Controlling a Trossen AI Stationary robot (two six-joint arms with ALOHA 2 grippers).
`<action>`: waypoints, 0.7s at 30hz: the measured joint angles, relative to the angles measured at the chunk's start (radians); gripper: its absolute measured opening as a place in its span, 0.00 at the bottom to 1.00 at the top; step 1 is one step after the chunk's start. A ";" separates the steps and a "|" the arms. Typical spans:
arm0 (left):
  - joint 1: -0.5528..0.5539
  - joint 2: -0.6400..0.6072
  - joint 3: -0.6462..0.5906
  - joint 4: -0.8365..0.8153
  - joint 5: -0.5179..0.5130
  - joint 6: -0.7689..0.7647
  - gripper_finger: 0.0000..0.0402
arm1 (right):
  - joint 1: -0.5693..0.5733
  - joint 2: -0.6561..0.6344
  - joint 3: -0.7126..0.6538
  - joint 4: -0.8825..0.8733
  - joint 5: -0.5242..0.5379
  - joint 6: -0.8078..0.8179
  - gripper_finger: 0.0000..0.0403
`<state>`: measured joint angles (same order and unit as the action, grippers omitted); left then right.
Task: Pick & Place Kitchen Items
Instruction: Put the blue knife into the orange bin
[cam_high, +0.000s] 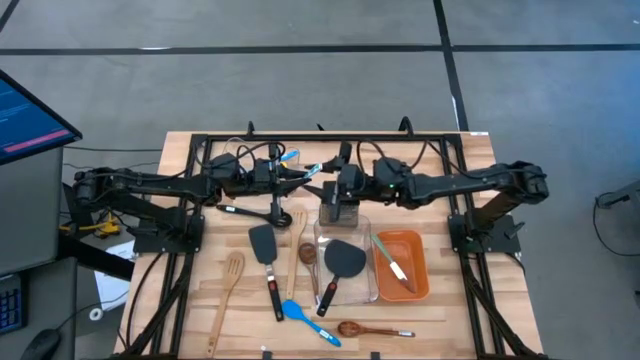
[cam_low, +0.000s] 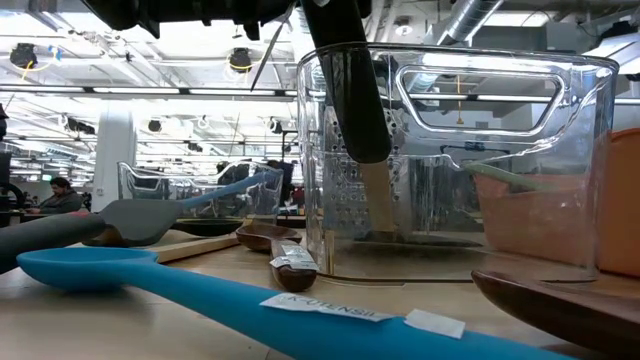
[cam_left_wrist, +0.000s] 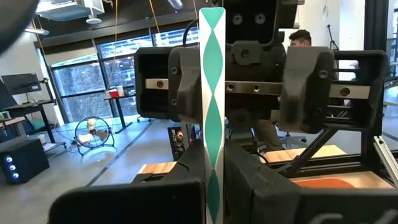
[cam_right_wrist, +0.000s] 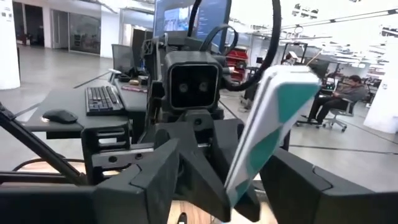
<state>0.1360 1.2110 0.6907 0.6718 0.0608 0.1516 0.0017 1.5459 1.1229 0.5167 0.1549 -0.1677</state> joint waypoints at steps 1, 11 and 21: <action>0.000 0.000 0.000 0.001 0.000 0.000 0.02 | 0.000 -0.001 0.000 -0.001 0.000 0.000 0.49; -0.001 0.000 0.000 0.001 0.000 0.001 0.02 | -0.004 -0.014 0.001 -0.012 0.002 0.003 0.15; -0.001 0.000 0.000 -0.001 0.007 0.005 0.02 | -0.004 -0.014 0.001 -0.021 0.000 0.016 0.09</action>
<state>0.1352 1.2110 0.6907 0.6706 0.0677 0.1565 -0.0021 1.5314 1.1240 0.4960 0.1547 -0.1516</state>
